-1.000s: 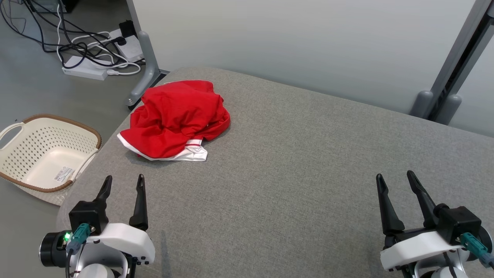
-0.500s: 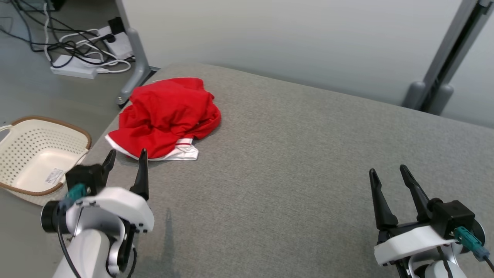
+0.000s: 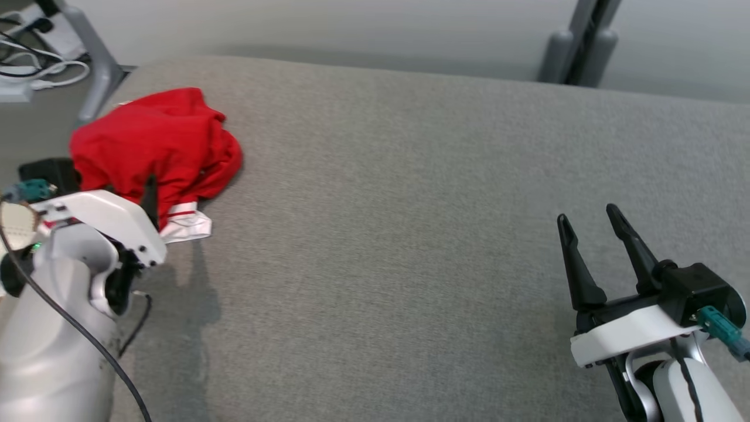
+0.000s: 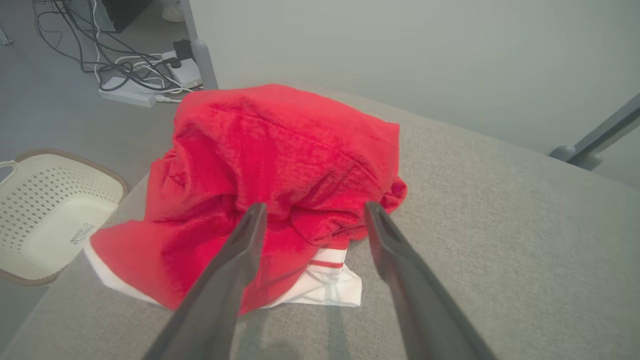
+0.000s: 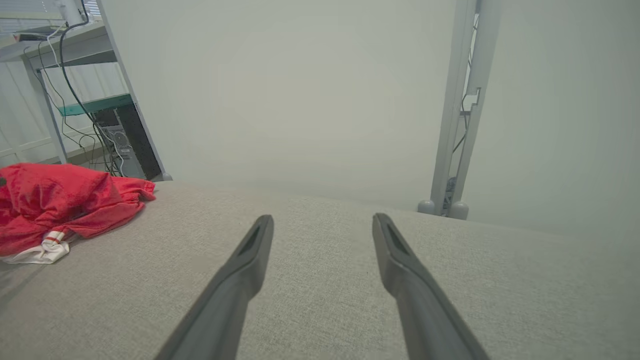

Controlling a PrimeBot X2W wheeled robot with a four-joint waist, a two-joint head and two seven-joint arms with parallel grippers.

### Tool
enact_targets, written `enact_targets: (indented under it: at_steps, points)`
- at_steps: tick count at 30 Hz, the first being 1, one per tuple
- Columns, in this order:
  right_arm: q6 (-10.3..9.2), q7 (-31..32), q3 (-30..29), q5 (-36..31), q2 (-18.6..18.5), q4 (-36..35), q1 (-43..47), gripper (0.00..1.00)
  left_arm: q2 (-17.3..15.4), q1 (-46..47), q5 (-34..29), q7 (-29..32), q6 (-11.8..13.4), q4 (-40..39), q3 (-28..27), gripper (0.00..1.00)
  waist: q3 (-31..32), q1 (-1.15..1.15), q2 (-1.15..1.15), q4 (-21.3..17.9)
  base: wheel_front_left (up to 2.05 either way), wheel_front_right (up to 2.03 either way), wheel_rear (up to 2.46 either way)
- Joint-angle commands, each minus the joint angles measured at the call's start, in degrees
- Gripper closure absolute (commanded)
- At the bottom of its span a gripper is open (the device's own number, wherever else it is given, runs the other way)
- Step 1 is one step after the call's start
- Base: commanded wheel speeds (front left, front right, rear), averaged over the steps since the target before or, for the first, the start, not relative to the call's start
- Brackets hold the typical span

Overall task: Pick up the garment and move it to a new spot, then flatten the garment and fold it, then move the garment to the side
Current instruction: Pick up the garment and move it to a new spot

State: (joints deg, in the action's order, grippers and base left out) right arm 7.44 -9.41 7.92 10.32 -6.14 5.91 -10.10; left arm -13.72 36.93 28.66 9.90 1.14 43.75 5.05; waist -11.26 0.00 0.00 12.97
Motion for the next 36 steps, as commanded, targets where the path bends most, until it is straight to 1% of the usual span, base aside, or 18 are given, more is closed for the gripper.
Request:
enact_targets:
  at_steps: [1, 4, 6, 9, 14, 15, 16, 17, 19, 24, 32, 36]
  points:
    - [0.08, 0.25, -0.1, 0.21, -0.52, -0.49, -1.02, 0.0, -0.76, 1.72, 0.47, 0.36, -0.29, 1.71, -0.41, 0.0, -3.65, 0.0, 0.0, -3.43, 0.0, 0.0, 0.0]
    - [0.08, 0.37, 0.41, 0.28, -0.82, -1.23, -2.24, 0.0, -2.64, 5.37, 1.29, 0.77, -0.84, 6.59, -1.41, 0.0, -6.0, 0.0, 0.0, -5.28, 0.0, 0.0, 0.0]
    - [0.08, 0.27, 0.59, 0.48, -0.93, -1.55, -2.92, 0.0, -3.28, 7.36, 1.44, 1.09, -0.83, 9.05, -1.63, 0.0, -7.39, 0.0, 0.0, -6.27, 0.0, 0.0, 0.0]
    - [0.09, 0.08, 0.88, 0.67, -0.89, -1.99, -3.91, 0.0, -5.5, 9.93, 1.57, 1.7, -1.06, 12.63, -2.03, 0.0, -9.23, 0.0, 0.0, -7.52, 0.0, 0.0, 0.0]
    - [0.09, -0.32, 0.74, 0.87, -1.24, -1.68, -4.85, 0.0, -7.31, 12.88, 1.02, 1.94, -1.02, 16.41, -1.58, 0.0, -11.17, 0.0, 0.0, -8.59, 0.0, 0.0, 0.0]
    - [0.09, -0.45, 0.76, 0.85, -1.29, -1.65, -4.98, 0.0, -7.74, 13.23, 0.99, 1.94, -1.26, 17.02, -1.47, 0.08, -11.41, 0.0, 0.0, -8.69, 0.0, 0.0, 0.0]
    - [0.09, -0.52, 0.71, 0.86, -1.36, -1.59, -5.0, 0.0, -7.88, 13.55, 1.01, 1.84, -1.55, 17.56, -1.42, 0.72, -11.55, 0.0, 0.0, -8.73, 0.0, 0.0, 0.0]
    - [0.09, -0.62, 0.62, 0.89, -1.45, -1.52, -4.94, 0.0, -7.89, 13.95, 1.12, 1.58, -1.61, 17.95, -1.4, 1.0, -11.64, 0.0, 0.0, -8.72, 0.0, 0.0, 0.0]
    - [0.09, -0.69, 0.51, 0.92, -1.48, -1.42, -4.94, 0.0, -7.96, 14.21, 1.05, 1.32, -1.75, 18.34, -1.26, 1.0, -11.69, 0.0, 0.0, -8.69, 0.0, 0.0, 0.0]
    - [0.09, -0.96, 0.05, 1.02, -1.07, -0.83, -5.06, 0.0, -7.92, 14.44, 0.4, -3.12, -1.83, 18.75, -0.77, 1.0, -10.99, 0.0, 0.0, -8.0, 0.0, 0.0, 0.0]
    - [0.09, -1.46, -0.71, 0.93, -0.24, 0.15, -3.39, 0.0, -5.98, 10.46, 1.56, -14.87, -2.12, 17.13, -1.88, 1.0, -6.93, 0.0, 0.0, -6.36, 0.0, 0.0, 0.0]
    - [0.09, -1.71, -1.4, 0.77, 0.38, 0.53, -1.8, 0.0, -4.69, 6.8, 1.03, -21.07, -1.54, 14.83, -1.74, 1.0, -4.0, 0.0, 0.0, -5.71, 0.0, 0.0, 0.0]
